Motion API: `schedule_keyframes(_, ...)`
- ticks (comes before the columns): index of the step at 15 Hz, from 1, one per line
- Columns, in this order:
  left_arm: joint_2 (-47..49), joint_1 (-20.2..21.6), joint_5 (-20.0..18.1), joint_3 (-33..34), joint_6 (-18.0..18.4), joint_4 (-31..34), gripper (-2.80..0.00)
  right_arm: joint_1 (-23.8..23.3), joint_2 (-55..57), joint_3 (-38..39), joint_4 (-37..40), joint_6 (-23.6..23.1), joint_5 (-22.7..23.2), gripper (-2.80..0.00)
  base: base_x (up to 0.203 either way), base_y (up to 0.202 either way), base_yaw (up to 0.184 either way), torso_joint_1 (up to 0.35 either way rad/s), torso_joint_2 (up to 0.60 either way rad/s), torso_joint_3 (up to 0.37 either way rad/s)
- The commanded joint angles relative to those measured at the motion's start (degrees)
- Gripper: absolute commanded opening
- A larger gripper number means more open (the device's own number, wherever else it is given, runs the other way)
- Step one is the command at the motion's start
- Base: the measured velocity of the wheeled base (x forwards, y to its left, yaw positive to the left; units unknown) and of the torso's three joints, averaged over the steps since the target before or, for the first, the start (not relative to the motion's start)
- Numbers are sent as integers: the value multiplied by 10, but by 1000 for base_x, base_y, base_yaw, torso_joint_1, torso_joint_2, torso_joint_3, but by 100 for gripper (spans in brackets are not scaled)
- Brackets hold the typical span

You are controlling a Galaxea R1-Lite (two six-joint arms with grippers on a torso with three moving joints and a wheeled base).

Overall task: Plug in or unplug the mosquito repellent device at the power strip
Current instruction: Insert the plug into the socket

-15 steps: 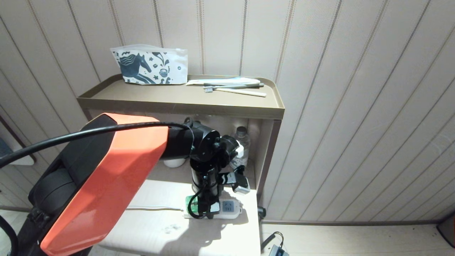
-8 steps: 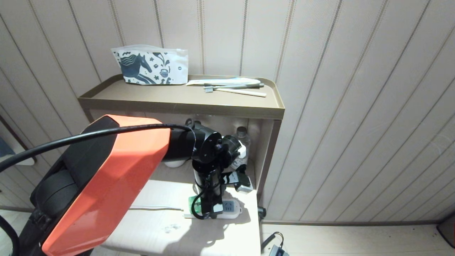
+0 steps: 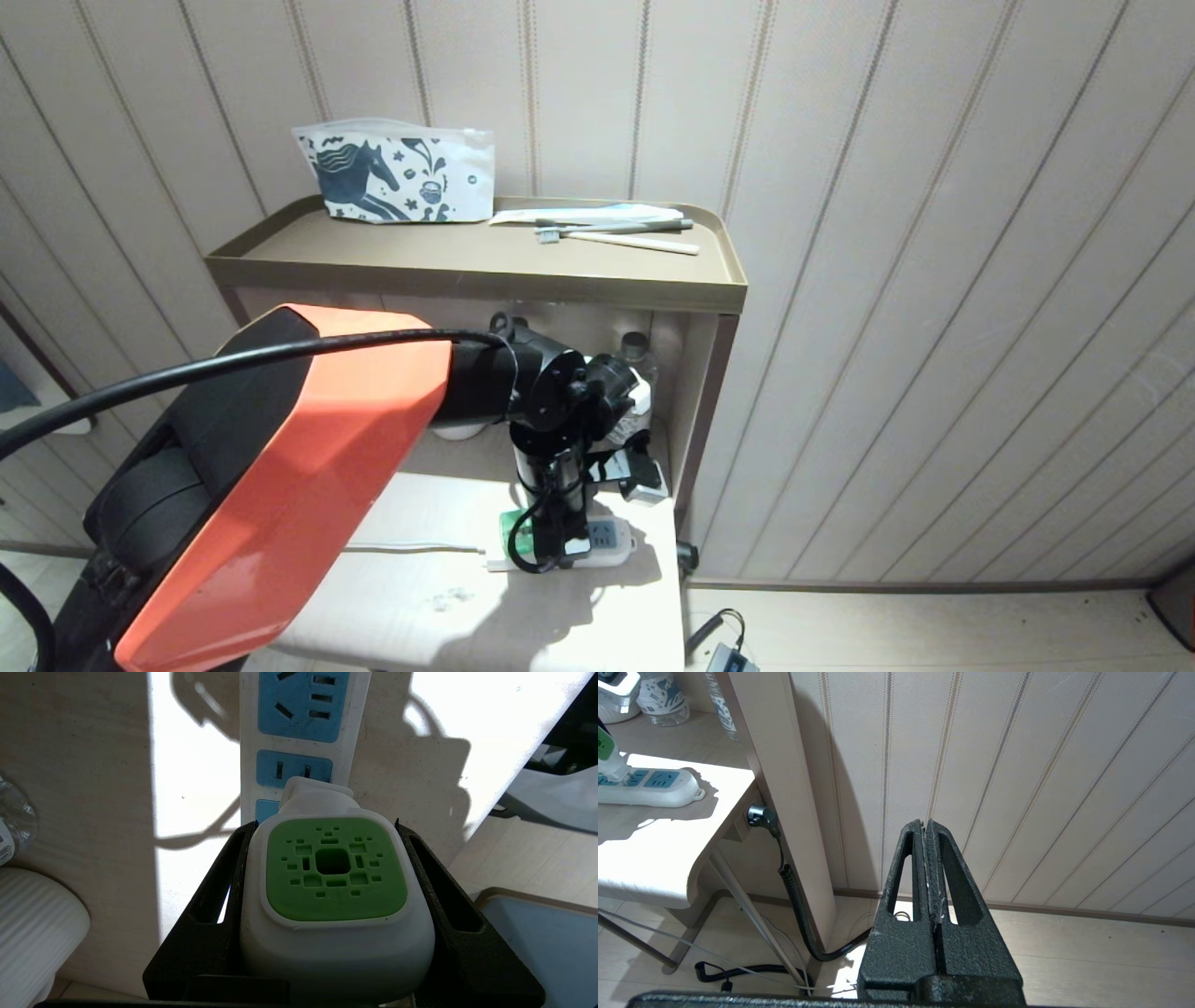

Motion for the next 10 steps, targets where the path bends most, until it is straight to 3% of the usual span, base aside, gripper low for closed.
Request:
schedule_keyframes(1, 2, 1, 2, 0, 2, 3, -280, 0, 0, 0, 0, 0, 0, -280, 0, 0, 0, 0, 0, 0)
schedule_keyframes(10, -17, 3, -2, 0, 1, 14, -280, 0, 0, 0, 0, 0, 0, -280, 0, 0, 0, 0, 0, 0)
